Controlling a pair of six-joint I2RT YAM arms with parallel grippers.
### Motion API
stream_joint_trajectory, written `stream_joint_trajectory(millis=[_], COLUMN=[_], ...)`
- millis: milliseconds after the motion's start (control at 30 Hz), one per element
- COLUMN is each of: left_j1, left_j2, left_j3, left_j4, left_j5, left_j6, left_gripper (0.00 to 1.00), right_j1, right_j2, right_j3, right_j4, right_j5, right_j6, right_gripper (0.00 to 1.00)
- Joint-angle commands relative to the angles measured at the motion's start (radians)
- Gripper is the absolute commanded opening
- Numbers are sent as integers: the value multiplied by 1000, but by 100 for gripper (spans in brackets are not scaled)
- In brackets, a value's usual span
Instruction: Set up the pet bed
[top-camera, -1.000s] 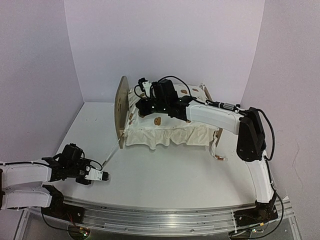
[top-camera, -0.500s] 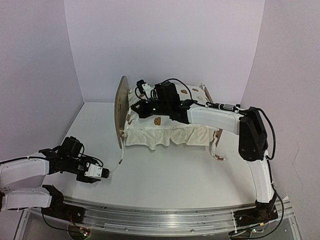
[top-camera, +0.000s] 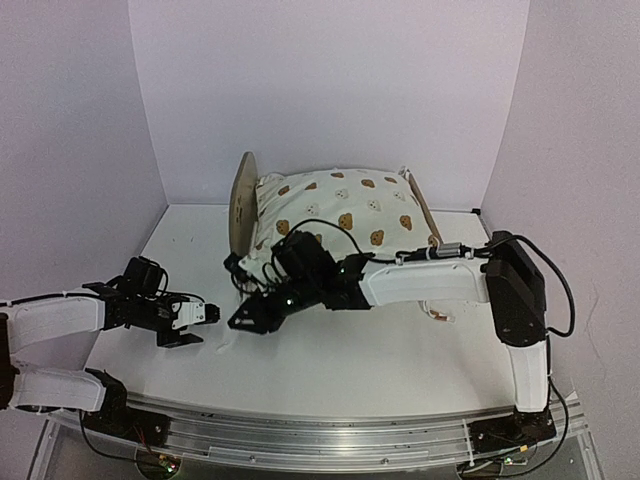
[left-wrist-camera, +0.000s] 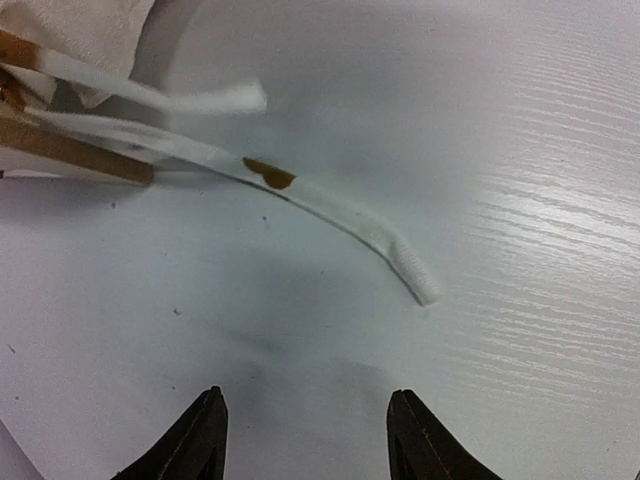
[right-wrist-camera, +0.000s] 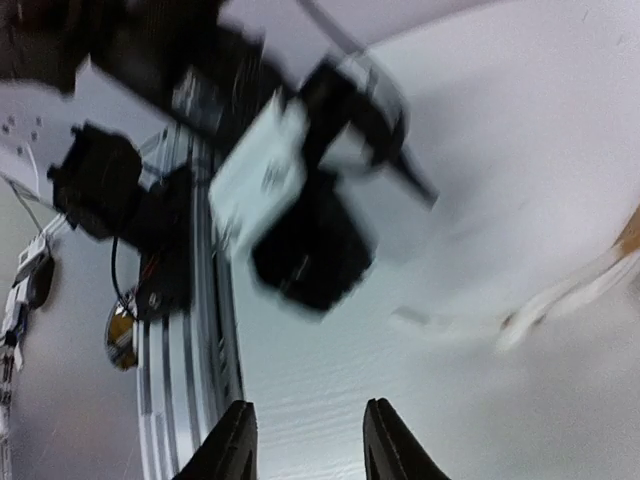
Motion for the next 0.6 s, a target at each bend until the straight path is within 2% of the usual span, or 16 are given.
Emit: stream_joint_trajectory(millis=[0, 133, 267, 400, 567], left_j1=[55, 56, 56, 56, 54], left_j2=[10, -4, -23, -35, -39], left_j3=[42, 39, 64, 124, 201], left_j4=[37, 36, 22, -12, -5], left_j5=[43, 70, 114, 156, 174], left_j6=[-26, -23, -56, -148, -367], left_gripper=[57, 61, 65, 68, 77], right_j1=[-12, -18, -100, -299, -601], right_j2=[-97, -227, -368, -515, -623], right_j3=[-99, -123, -156, -198, -186], right_j4=[-226, -422, -573, -695, -756], right_j5=[26, 149, 197, 297, 461], right_j6=[-14, -97, -61, 69, 181], right_gripper=[58, 71, 78, 76, 77])
